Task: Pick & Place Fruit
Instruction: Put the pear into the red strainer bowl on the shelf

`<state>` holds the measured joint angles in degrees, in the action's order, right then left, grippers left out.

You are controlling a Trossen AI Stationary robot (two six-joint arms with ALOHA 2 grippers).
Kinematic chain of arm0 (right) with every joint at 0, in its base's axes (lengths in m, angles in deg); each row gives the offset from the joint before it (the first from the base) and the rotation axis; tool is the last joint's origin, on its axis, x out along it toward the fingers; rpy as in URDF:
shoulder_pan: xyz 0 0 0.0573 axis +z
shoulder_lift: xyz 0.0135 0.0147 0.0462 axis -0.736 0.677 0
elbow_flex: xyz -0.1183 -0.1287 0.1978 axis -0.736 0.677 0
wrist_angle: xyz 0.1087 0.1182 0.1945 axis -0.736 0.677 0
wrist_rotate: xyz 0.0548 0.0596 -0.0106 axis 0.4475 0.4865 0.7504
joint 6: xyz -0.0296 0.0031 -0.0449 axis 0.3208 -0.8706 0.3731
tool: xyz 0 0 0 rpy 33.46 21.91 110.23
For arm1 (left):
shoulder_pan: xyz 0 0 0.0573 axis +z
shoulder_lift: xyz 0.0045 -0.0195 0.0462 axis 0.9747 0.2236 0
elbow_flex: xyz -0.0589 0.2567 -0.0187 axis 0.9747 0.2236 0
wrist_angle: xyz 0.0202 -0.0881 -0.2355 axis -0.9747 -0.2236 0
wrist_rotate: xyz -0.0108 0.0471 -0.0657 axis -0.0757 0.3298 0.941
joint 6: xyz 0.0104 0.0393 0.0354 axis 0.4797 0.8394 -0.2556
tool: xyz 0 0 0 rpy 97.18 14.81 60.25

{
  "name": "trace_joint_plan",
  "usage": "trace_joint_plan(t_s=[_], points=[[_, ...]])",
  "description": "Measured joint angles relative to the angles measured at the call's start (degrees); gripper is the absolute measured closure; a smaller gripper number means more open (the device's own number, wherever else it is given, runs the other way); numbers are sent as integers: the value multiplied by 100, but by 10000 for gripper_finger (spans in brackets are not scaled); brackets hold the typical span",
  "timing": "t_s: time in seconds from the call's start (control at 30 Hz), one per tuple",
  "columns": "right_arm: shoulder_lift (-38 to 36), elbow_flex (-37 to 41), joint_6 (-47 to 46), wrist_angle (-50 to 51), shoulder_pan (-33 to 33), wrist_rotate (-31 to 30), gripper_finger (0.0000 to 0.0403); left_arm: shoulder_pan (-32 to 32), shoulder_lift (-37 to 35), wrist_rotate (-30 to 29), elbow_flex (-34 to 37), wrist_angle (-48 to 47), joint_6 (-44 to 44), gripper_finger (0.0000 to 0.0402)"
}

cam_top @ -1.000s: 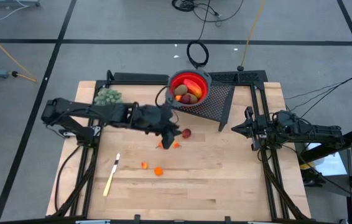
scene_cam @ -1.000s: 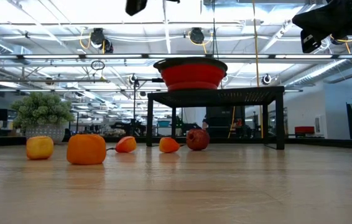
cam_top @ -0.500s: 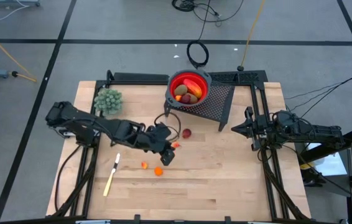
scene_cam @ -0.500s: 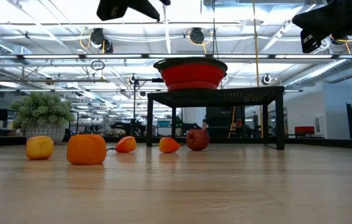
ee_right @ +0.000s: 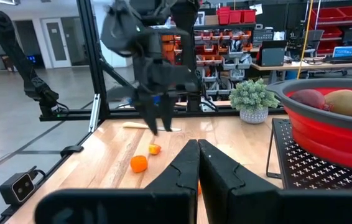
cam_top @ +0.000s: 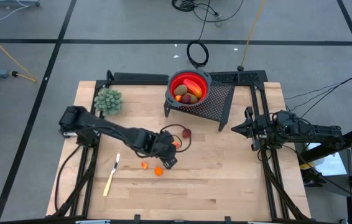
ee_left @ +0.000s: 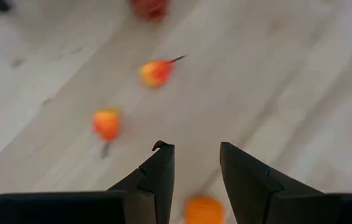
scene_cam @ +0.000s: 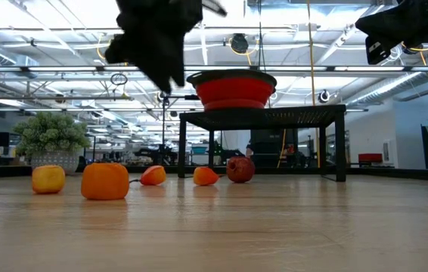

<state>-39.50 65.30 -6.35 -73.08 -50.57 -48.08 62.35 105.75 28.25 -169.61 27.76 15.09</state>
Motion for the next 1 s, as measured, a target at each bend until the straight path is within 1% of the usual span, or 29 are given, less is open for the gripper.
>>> trace_joint_plan(t_s=[0.13, 0.23, 0.3, 0.4, 0.53, 0.73, 0.87, 1.0], points=[[0, 0, 0, 2, 0, -1, 403, 143, 58, 22, 11, -500, -164, 274], [0, 0, 1, 1, 0, 0, 403, 261, 44, 22, 69, -589, -124, 273], [0, 0, 1, 1, 0, -1, 403, 342, 51, 39, 71, -728, -12, 264], [0, 0, 0, 2, 0, -1, 403, 458, 40, 63, 129, -724, 192, 236], [0, 0, 1, 1, 0, -2, 403, 588, 47, 69, 299, -725, 265, 184], [0, 0, 1, 1, 0, -2, 403, 688, 47, 80, 761, -701, 295, 112], [0, 0, 19, 1, 1, -2, 403, 744, 47, 85, 993, -616, 354, 80], [0, 0, 19, 1, 0, -2, 403, 772, 47, 63, 1173, -236, 592, 61]])
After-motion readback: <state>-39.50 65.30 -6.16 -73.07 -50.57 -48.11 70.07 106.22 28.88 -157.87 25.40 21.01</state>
